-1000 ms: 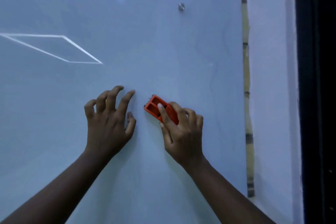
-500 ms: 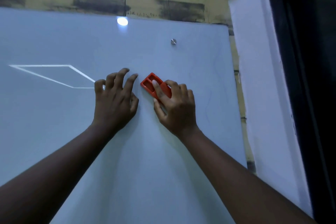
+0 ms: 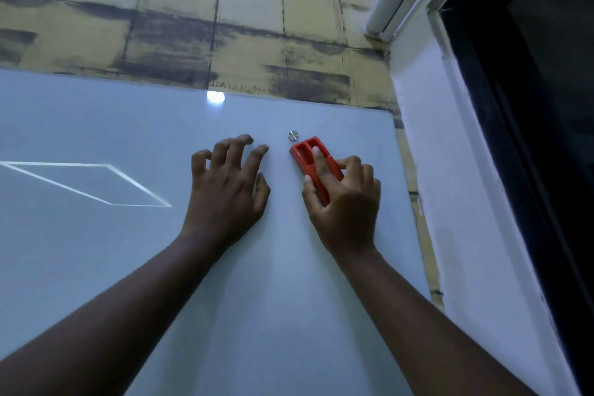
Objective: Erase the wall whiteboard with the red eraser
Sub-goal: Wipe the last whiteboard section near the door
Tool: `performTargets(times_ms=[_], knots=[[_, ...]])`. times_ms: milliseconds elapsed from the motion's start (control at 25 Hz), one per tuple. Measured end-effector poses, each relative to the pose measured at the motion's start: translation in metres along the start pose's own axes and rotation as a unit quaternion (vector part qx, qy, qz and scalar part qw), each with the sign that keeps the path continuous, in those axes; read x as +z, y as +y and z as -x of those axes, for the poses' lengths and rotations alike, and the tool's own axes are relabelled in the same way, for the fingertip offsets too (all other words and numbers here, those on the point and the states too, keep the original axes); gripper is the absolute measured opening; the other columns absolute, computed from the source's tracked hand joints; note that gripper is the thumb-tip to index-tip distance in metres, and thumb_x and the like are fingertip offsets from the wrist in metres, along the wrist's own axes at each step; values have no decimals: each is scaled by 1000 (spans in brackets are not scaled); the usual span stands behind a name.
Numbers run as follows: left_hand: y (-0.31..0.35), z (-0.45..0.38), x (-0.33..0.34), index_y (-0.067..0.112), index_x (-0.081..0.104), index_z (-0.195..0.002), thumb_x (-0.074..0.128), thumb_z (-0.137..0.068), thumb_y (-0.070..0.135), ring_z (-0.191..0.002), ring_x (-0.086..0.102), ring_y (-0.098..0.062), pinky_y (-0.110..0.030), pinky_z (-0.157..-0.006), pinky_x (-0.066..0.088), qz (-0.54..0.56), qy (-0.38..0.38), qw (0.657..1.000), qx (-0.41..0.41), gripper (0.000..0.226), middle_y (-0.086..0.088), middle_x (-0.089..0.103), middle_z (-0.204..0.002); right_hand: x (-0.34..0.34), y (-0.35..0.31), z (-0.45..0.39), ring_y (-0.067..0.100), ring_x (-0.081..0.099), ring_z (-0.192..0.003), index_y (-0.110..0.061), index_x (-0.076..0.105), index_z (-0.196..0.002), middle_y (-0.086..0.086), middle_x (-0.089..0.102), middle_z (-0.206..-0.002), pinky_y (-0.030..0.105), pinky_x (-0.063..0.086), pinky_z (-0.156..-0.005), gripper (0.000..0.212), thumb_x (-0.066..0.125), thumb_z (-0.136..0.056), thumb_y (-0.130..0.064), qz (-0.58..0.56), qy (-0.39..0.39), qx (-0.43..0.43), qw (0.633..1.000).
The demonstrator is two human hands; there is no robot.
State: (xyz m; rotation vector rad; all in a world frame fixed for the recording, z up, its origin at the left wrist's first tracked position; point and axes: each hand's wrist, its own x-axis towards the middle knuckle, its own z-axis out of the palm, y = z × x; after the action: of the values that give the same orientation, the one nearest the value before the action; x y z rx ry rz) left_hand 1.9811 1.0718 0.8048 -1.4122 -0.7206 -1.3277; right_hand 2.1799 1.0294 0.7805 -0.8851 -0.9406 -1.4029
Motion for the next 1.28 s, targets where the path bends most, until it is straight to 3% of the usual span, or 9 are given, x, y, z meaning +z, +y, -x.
performTargets(times_ms=[280,400,520,680,840,1000,1120,1200,1280], knots=[[-2,6,9,19,48,-158,31,-102,37,-157,35,-28,-54,-119,25,19,11,1000,10,61,-10,40,-167,20,38,-55,31,55,-95,-24,62,-143,12,58,-104,41,46,-79,51,53,-97,-43,17,24,76,997],[-2,8,10,21,44,-162,29,-103,38,-160,30,-27,-55,-125,21,19,16,1000,16,63,-10,34,-171,24,48,-68,33,54,-97,-23,62,-143,14,57,-104,42,46,-81,50,57,-96,-40,14,31,124,992],[-2,6,10,21,47,-160,32,-101,38,-156,37,-29,-55,-123,25,19,20,1000,11,63,-10,39,-169,28,31,-71,34,53,-98,-21,63,-142,14,56,-106,44,50,-84,51,59,-94,-37,-24,33,161,986],[-1,-3,9,17,55,-152,35,-97,43,-146,48,-33,-54,-111,32,-7,8,1000,13,65,-13,49,-160,31,3,-78,29,54,-101,-21,56,-148,13,59,-112,41,51,-84,54,57,-97,-40,-34,-14,51,998],[14,-13,6,14,52,-151,39,-95,41,-140,51,-37,-52,-104,34,13,22,1000,-14,63,-17,51,-154,27,7,-83,30,59,-95,-17,55,-148,16,63,-110,41,55,-75,54,60,-99,-40,18,-20,-29,999],[47,-13,16,12,51,-154,41,-96,32,-150,45,-30,-52,-115,33,32,36,998,40,62,-11,45,-164,15,55,-91,34,58,-103,-20,51,-151,20,60,-120,43,54,-80,55,56,-101,-42,56,-46,62,995],[46,-12,17,12,56,-151,41,-97,36,-148,48,-31,-52,-114,35,27,41,999,13,60,-14,49,-160,4,93,-97,36,55,-109,-22,50,-153,18,58,-126,45,51,-84,53,53,-103,-41,74,-67,141,985],[46,-9,17,12,56,-150,40,-98,37,-148,48,-31,-52,-114,35,17,39,999,2,60,-14,50,-159,4,92,-101,36,52,-113,-26,50,-152,14,58,-132,46,46,-91,51,56,-102,-36,57,-79,125,987],[47,-8,17,13,56,-151,38,-99,38,-149,47,-30,-52,-115,35,13,34,999,3,60,-14,51,-160,9,69,-106,34,49,-118,-33,50,-152,6,57,-141,44,39,-95,51,59,-101,-29,8,-107,41,993]])
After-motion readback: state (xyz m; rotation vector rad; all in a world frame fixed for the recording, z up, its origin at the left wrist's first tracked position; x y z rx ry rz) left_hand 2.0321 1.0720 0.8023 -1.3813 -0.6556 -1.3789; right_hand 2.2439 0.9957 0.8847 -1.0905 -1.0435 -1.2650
